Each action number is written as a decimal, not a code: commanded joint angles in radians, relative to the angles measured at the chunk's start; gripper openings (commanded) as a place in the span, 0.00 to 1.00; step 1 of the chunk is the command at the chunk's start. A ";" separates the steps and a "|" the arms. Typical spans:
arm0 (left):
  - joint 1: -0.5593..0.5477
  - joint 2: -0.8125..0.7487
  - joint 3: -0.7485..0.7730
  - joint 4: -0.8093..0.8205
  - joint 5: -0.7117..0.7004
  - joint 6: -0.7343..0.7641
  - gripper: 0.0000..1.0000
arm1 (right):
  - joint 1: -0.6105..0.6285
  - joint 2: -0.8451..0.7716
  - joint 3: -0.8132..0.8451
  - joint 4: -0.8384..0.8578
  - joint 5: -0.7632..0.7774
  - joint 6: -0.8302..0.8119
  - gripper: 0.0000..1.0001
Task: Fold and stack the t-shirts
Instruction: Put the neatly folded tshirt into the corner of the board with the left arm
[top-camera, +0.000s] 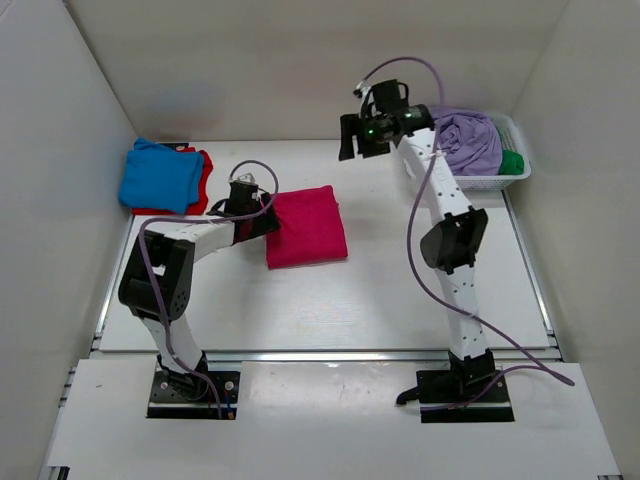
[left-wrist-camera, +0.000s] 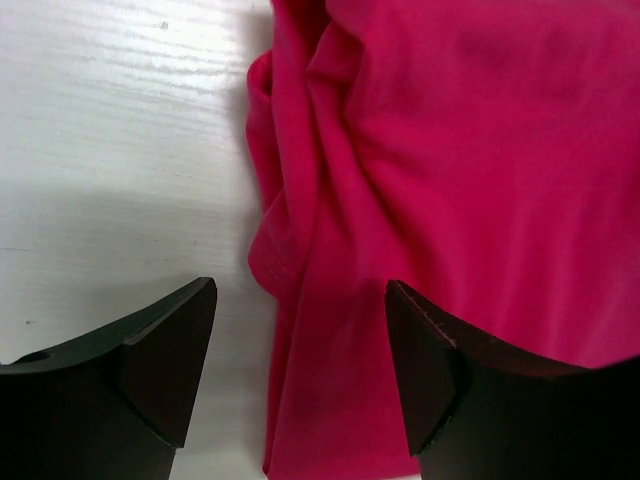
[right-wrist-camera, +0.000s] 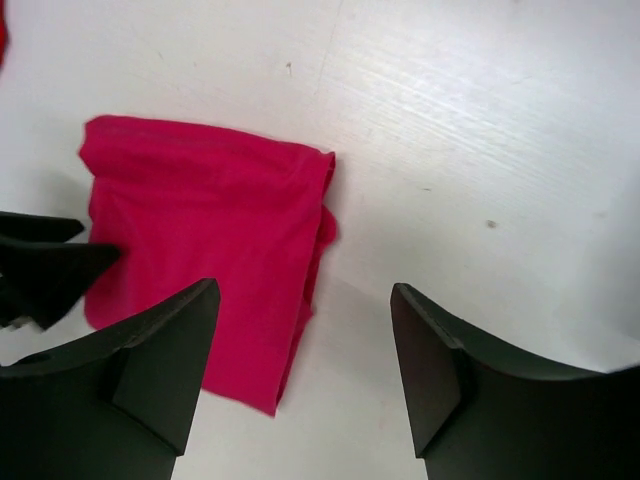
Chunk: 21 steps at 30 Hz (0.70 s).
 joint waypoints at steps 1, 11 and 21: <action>-0.038 0.060 0.077 -0.058 -0.101 0.028 0.80 | -0.031 -0.167 -0.046 -0.016 0.027 -0.023 0.67; -0.124 0.289 0.346 -0.334 -0.178 0.119 0.67 | -0.144 -0.376 -0.166 -0.010 0.006 -0.028 0.66; -0.073 0.286 0.468 -0.518 -0.176 0.220 0.00 | -0.221 -0.515 -0.302 0.018 -0.037 -0.046 0.65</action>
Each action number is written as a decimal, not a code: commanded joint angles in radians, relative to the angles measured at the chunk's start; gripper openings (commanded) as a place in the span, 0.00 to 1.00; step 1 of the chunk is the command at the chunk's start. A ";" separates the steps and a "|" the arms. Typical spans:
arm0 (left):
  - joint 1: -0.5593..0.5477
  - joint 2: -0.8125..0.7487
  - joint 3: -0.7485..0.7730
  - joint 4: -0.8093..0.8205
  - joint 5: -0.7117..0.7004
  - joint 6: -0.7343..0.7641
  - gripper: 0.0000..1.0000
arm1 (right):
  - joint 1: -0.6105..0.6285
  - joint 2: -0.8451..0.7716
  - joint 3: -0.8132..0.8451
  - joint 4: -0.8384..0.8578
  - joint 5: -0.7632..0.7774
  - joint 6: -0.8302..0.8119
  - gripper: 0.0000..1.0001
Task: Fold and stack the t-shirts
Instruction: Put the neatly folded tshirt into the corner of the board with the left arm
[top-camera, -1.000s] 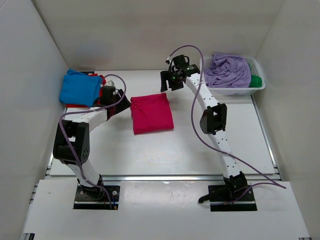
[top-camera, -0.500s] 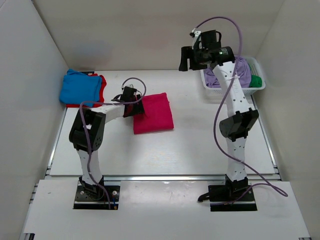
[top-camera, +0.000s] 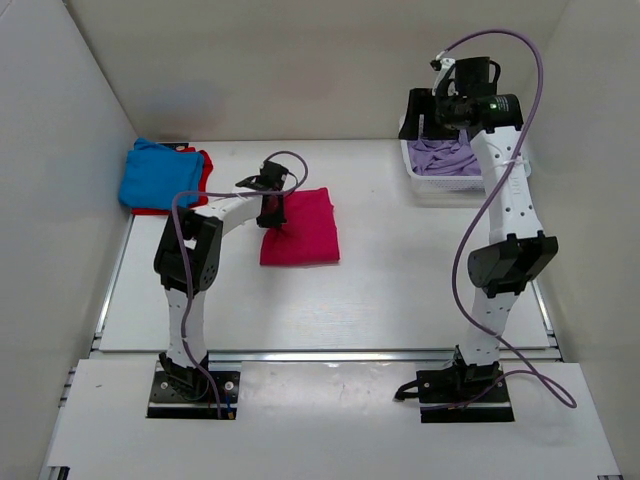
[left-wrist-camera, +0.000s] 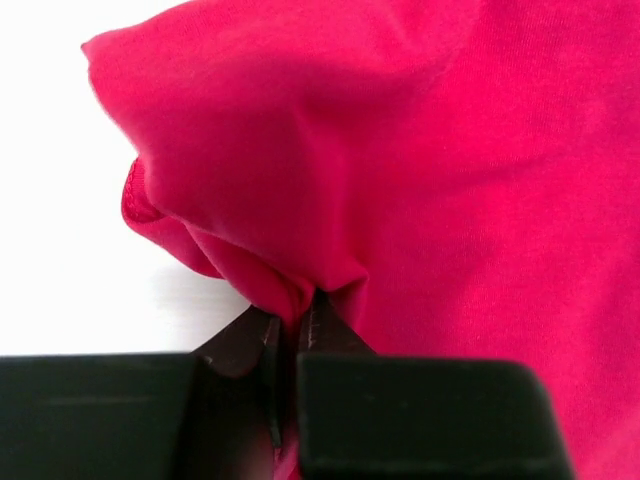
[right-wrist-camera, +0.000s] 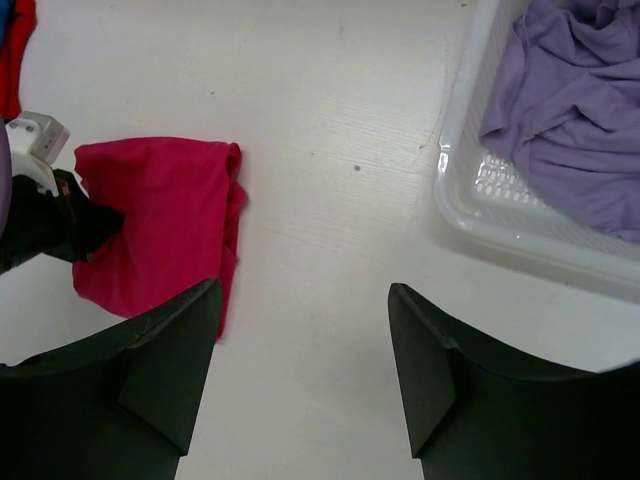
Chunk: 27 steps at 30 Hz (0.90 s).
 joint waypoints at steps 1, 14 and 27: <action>0.035 -0.042 0.031 -0.121 -0.055 0.099 0.00 | -0.008 -0.102 -0.043 0.031 -0.039 -0.022 0.64; 0.184 -0.026 0.263 -0.096 -0.262 0.347 0.00 | -0.111 -0.455 -0.502 0.252 -0.146 -0.059 0.65; 0.319 0.138 0.695 -0.113 -0.331 0.492 0.00 | -0.111 -0.481 -0.649 0.280 -0.145 -0.122 0.64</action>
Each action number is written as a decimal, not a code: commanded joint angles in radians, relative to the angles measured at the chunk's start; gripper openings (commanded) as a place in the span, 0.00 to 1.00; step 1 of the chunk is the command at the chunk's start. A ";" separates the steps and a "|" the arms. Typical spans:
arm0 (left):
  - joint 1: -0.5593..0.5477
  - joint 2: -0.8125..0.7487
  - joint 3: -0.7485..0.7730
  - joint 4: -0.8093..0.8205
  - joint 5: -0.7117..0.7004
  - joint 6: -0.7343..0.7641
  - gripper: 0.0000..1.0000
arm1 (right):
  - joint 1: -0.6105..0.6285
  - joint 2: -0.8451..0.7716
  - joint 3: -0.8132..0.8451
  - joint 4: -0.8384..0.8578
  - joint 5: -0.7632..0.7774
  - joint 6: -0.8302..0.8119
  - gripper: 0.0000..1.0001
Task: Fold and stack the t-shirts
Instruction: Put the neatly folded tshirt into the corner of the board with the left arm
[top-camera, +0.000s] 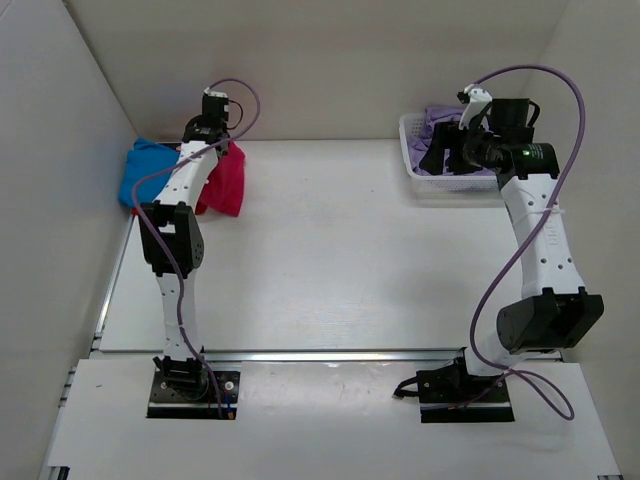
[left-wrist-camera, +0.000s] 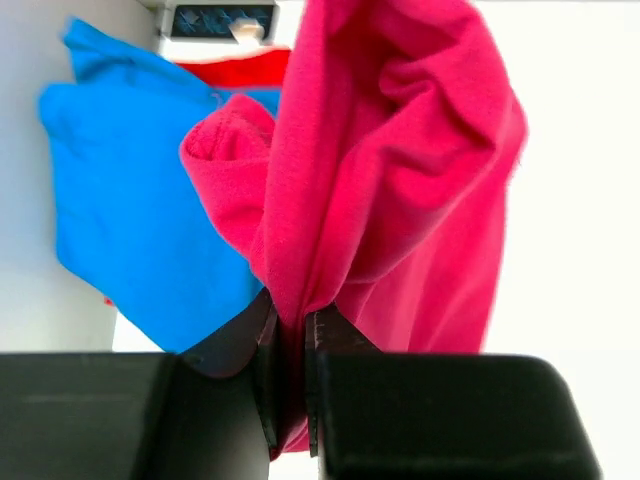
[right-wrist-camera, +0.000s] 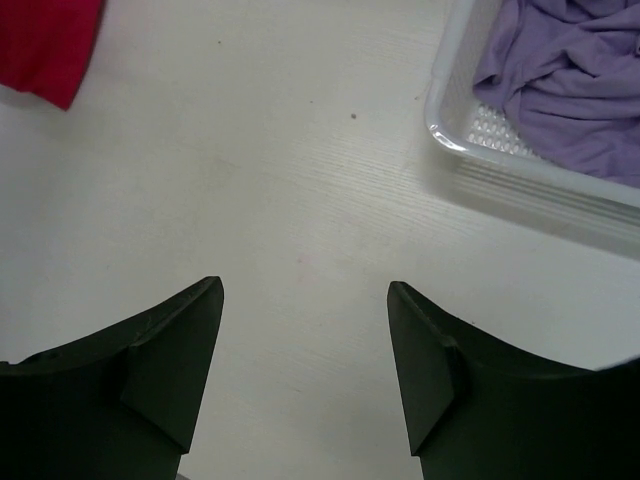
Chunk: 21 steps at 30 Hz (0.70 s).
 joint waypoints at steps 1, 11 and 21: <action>0.058 -0.003 0.106 0.006 -0.044 0.032 0.00 | 0.002 -0.007 -0.009 0.051 -0.023 -0.024 0.64; 0.198 0.025 0.224 -0.004 0.005 0.019 0.00 | 0.028 0.042 -0.035 0.059 -0.034 -0.014 0.64; 0.302 0.045 0.217 0.076 0.021 0.029 0.00 | 0.098 0.122 0.028 0.010 -0.011 -0.011 0.63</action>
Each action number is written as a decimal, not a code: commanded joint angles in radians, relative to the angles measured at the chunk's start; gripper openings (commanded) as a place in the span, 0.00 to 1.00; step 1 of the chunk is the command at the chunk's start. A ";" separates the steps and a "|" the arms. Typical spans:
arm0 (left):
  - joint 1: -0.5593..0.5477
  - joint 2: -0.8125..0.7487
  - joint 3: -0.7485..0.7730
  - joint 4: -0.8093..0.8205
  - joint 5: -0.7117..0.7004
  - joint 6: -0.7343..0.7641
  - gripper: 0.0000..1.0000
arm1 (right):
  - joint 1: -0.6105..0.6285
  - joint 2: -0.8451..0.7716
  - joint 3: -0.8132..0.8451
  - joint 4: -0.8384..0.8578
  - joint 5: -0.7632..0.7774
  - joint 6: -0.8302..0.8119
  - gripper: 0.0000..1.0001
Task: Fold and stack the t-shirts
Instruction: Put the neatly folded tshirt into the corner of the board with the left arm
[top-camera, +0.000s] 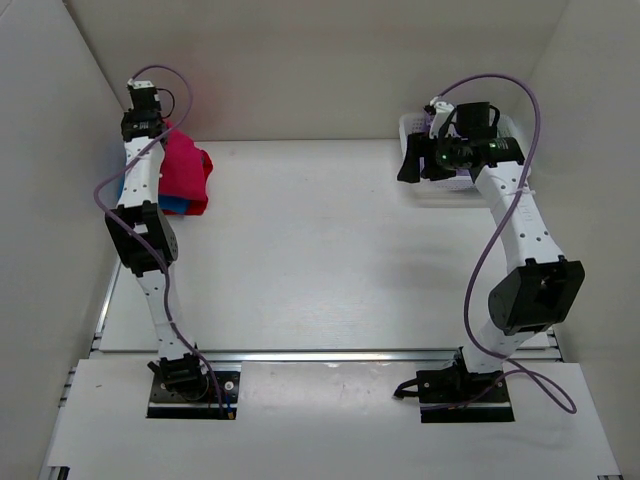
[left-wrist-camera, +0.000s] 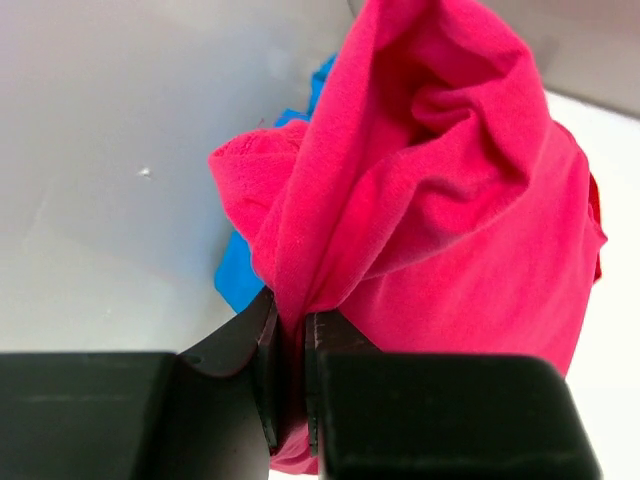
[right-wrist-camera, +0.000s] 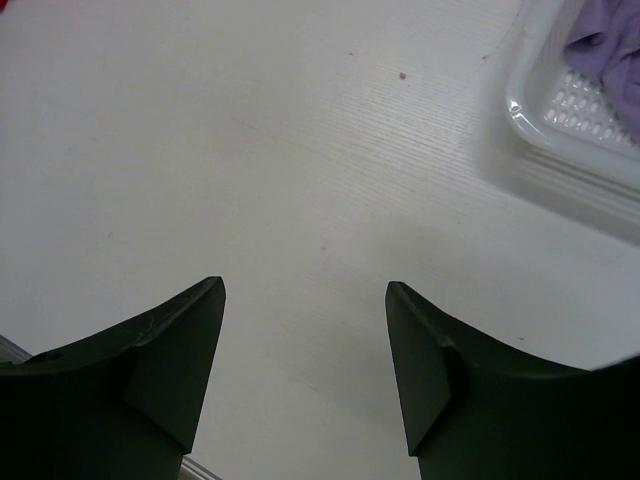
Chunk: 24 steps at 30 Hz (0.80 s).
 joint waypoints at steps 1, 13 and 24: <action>0.029 -0.008 0.032 0.080 0.010 0.003 0.00 | 0.034 0.003 0.054 -0.001 0.021 -0.005 0.63; 0.077 0.154 0.121 0.125 0.018 0.026 0.18 | 0.086 0.037 0.062 -0.033 0.070 0.018 0.63; 0.124 0.190 0.145 0.126 -0.091 -0.067 0.86 | 0.133 0.057 0.108 -0.058 0.102 0.064 0.62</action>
